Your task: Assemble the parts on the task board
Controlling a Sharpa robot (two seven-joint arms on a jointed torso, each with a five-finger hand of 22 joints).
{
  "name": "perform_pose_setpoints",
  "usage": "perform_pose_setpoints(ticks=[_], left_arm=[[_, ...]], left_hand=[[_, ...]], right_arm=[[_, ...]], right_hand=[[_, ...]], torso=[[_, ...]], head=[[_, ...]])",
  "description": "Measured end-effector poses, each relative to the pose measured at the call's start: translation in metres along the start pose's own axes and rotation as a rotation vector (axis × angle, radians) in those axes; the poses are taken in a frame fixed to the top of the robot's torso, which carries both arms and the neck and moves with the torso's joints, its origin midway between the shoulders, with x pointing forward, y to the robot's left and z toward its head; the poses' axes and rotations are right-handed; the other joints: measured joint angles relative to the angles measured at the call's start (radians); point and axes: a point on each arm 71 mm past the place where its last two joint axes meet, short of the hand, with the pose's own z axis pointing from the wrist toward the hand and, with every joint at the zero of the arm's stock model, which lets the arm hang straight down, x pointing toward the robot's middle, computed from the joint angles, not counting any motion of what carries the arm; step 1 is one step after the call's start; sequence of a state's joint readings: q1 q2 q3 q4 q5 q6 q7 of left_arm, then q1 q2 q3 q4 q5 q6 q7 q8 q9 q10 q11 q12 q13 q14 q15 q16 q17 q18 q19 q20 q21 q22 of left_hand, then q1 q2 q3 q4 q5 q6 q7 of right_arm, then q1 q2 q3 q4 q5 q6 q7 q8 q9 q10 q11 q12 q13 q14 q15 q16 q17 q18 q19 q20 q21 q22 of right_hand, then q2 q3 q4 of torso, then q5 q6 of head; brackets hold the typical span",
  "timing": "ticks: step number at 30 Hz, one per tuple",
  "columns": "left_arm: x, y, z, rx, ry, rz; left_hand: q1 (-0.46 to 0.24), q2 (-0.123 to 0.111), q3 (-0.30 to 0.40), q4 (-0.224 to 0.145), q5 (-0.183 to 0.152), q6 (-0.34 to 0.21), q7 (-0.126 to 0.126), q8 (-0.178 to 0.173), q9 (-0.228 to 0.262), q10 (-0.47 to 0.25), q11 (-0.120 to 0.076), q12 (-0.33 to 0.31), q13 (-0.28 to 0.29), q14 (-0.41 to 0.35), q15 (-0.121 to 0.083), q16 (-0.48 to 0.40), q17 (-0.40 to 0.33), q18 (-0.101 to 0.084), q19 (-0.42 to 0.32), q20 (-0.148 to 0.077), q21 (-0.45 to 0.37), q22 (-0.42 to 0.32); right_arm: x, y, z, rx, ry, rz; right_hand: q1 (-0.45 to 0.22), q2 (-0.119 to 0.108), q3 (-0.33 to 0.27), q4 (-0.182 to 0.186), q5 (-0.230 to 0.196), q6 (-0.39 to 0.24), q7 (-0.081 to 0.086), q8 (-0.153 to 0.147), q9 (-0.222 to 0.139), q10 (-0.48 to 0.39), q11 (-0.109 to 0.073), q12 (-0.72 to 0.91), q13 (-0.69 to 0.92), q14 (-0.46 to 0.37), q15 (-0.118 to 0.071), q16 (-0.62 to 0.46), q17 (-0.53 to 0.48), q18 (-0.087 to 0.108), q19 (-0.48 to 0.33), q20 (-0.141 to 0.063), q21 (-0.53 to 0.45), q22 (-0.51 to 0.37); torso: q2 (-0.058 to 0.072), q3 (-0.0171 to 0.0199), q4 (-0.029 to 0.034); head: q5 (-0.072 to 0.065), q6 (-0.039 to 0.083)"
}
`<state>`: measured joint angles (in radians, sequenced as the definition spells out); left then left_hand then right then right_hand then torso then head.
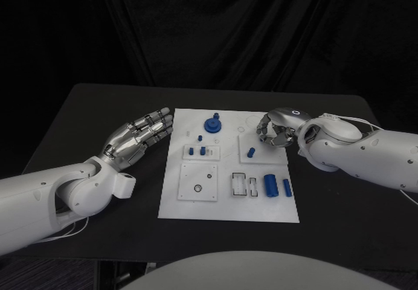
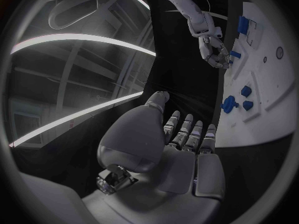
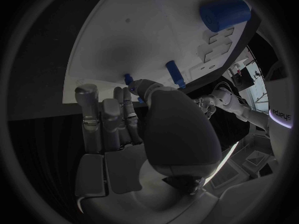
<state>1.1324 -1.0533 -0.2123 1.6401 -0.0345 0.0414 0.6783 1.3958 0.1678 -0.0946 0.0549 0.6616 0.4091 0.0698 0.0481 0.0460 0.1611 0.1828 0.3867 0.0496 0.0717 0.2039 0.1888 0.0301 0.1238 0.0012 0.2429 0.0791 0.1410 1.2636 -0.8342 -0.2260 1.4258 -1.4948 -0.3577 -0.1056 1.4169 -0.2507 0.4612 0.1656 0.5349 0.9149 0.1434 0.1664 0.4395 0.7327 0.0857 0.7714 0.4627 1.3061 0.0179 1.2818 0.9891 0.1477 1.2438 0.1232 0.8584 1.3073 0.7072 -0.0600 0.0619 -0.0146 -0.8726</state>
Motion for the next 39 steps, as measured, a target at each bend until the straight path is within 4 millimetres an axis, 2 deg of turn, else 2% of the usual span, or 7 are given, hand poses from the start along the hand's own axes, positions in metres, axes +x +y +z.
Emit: perform_pose_setpoints(ticks=[3, 10, 12, 16, 19, 30, 39], left_arm=[[0.0, 0.0, 0.0, 0.0, 0.001, 0.0], [0.0, 0.001, 0.0, -0.001, 0.001, 0.0], [-0.001, 0.001, 0.0, -0.001, 0.001, 0.0], [-0.001, 0.001, 0.0, -0.001, 0.001, 0.0], [-0.001, 0.001, 0.0, -0.001, 0.001, 0.0], [-0.001, 0.001, 0.0, -0.002, 0.003, -0.001], [-0.001, 0.001, 0.0, -0.002, 0.003, -0.002]], left_hand=[[0.002, 0.002, 0.004, -0.004, 0.0, 0.0, 0.0, 0.0, 0.0, -0.004, 0.004, 0.0, 0.0, -0.002, 0.002, 0.0, 0.001, -0.017, 0.0, 0.0, 0.0, 0.0], [-0.001, 0.009, 0.01, -0.01, 0.0, 0.004, 0.011, 0.0, 0.0, -0.006, 0.006, 0.0, 0.0, 0.0, 0.007, 0.005, 0.001, -0.017, 0.004, 0.003, 0.0, 0.0], [-0.001, 0.009, 0.012, -0.012, 0.0, 0.009, 0.016, 0.0, 0.0, -0.007, 0.007, 0.0, 0.0, 0.0, 0.014, 0.005, 0.001, -0.017, 0.003, 0.003, 0.0, 0.0], [-0.001, 0.009, 0.012, -0.012, 0.0, 0.006, 0.02, 0.0, 0.0, -0.007, 0.007, 0.0, 0.0, 0.0, 0.014, 0.005, 0.001, -0.017, 0.007, 0.007, 0.0, 0.003], [-0.001, 0.009, 0.015, -0.015, 0.0, 0.006, 0.02, 0.0, 0.0, -0.007, 0.007, 0.0, 0.0, 0.0, 0.014, 0.005, 0.001, -0.017, 0.007, 0.007, 0.0, 0.004], [-0.002, 0.019, 0.026, -0.026, -0.004, 0.002, 0.023, 0.0, 0.0, -0.017, 0.01, 0.0, 0.0, 0.0, 0.022, 0.009, 0.002, -0.017, 0.016, 0.016, 0.0, 0.011], [-0.003, 0.026, 0.033, -0.033, -0.004, 0.002, 0.023, 0.0, 0.0, -0.018, 0.011, 0.0, 0.0, 0.0, 0.029, 0.017, 0.003, -0.017, 0.022, 0.022, 0.0, 0.015]], right_arm=[[0.0, 0.0, 0.0, 0.0, 0.0, 0.003], [0.001, 0.0, -0.001, -0.001, -0.001, 0.011], [0.0, -0.001, -0.002, 0.002, -0.007, 0.015], [0.0, -0.004, -0.004, 0.008, -0.021, 0.022], [0.006, -0.004, -0.005, 0.009, -0.021, 0.034], [-0.001, -0.011, -0.01, 0.027, -0.107, 0.071], [-0.004, -0.013, -0.013, 0.026, -0.134, 0.096]], right_hand=[[0.0, 0.0, 0.004, -0.004, 0.004, 0.0, 0.0, 0.0, 0.001, 0.005, 0.005, 0.0, 0.0, 0.0, 0.0, 0.0, 0.0, 0.0, 0.0, 0.0, 0.0, 0.0], [0.0, 0.0, 0.002, -0.007, 0.004, 0.0, 0.0, -0.007, 0.001, 0.009, 0.002, -0.006, -0.001, -0.001, -0.001, -0.004, -0.009, 0.0, 0.0, 0.0, -0.008, 0.001], [-0.017, 0.017, -0.022, -0.004, -0.104, -0.028, 0.002, -0.028, -0.001, -0.032, 0.016, -0.02, -0.001, -0.015, 0.007, -0.014, -0.023, 0.0, -0.012, 0.005, -0.037, 0.001], [-0.052, 0.003, -0.073, 0.011, -0.255, -0.065, 0.007, -0.056, -0.01, -0.093, 0.029, -0.033, -0.002, -0.026, 0.018, -0.015, -0.036, 0.0, -0.022, 0.015, -0.065, 0.001], [-0.059, 0.02, -0.115, 0.033, -0.303, -0.079, 0.01, -0.07, -0.018, -0.131, 0.038, -0.037, -0.01, -0.031, 0.024, -0.015, -0.042, 0.0, -0.029, 0.021, -0.085, 0.001], [-0.046, 0.116, -0.178, 0.096, -0.283, -0.071, 0.029, -0.076, -0.037, -0.16, 0.045, -0.007, -0.017, -0.029, 0.036, 0.009, -0.023, 0.0, -0.023, 0.03, -0.083, 0.001], [0.009, 0.131, -0.152, 0.077, -0.229, -0.028, 0.021, -0.067, -0.041, -0.132, 0.035, 0.008, -0.034, -0.021, 0.028, 0.024, -0.013, 0.0, -0.005, 0.026, -0.057, 0.0]], torso=[[0.0, 0.0002, -0.0003], [0.0, 0.0009, -0.0013], [0.0, 0.0011, -0.0017], [0.0, 0.0013, -0.0023], [0.0, 0.0016, -0.0022], [0.0, 0.0016, -0.0017], [-0.001, 0.0017, -0.0012]], head=[[0.0, 0.0], [0.002, 0.0], [0.002, 0.0], [0.003, 0.0], [0.003, 0.0], [0.004, 0.0], [0.002, 0.0]])
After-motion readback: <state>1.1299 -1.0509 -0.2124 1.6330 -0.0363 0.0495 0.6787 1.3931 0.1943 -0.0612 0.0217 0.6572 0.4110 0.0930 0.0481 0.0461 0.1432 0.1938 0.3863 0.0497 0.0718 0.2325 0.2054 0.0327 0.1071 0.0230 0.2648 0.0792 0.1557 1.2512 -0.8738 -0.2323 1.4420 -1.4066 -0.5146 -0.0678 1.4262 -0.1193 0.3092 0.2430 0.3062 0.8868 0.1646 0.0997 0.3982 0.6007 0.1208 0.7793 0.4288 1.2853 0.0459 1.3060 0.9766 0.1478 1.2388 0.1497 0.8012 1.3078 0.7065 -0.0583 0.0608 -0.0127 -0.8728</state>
